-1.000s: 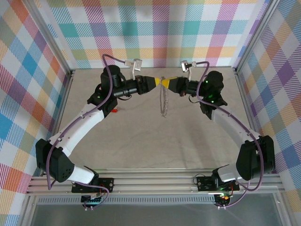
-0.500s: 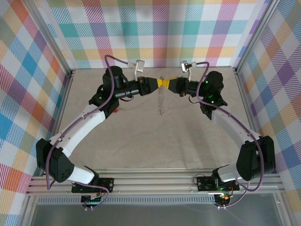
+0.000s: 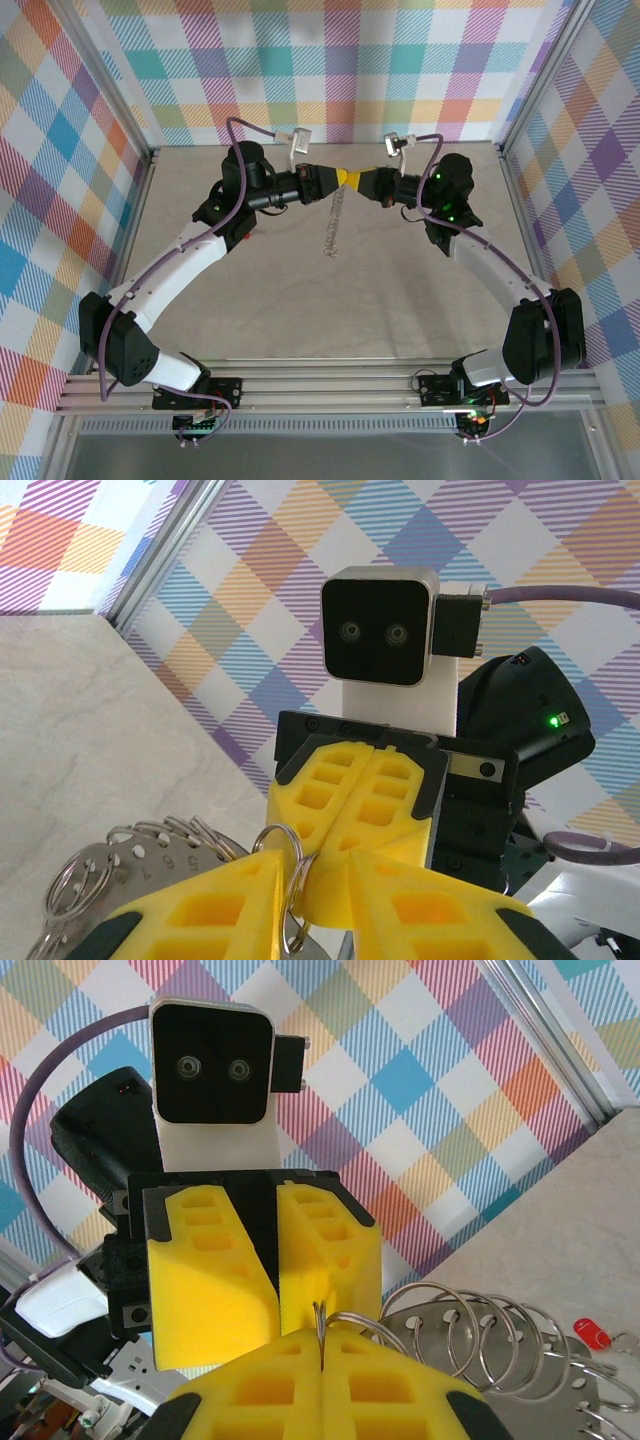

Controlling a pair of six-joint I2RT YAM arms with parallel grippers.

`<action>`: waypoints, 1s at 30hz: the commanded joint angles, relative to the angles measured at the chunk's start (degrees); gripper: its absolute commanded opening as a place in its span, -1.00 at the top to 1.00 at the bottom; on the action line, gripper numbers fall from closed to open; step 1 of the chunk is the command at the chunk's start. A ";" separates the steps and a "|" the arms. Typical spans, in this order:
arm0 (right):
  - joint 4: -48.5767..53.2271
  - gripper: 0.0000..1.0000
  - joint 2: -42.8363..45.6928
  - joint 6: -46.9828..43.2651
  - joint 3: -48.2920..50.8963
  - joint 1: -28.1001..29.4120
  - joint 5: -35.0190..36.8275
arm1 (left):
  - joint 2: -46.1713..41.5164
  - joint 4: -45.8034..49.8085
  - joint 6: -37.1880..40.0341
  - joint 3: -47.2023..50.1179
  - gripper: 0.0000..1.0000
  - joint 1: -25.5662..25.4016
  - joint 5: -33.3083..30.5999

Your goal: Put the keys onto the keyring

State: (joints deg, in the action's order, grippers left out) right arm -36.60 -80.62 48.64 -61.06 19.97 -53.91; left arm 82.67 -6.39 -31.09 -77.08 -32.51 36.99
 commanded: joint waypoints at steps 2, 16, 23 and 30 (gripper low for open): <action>-0.01 1.00 2.21 -2.05 0.06 0.38 1.94 | -0.98 -2.41 -0.16 -0.37 0.50 -0.67 0.84; 0.04 1.00 2.56 -1.98 0.41 0.16 3.68 | -3.04 -3.32 -0.20 1.87 0.36 -0.64 -0.35; -0.34 1.00 2.44 -1.80 0.41 0.16 2.46 | -2.21 -3.81 -0.61 1.76 0.40 -0.71 0.01; -0.67 1.00 2.57 -1.79 0.43 0.18 1.80 | -0.81 -4.51 -1.01 1.73 0.48 -0.80 0.38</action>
State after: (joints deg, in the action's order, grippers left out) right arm -35.07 -79.66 47.51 -60.69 19.94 -51.22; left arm 81.65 -7.42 -31.94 -75.55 -32.62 35.99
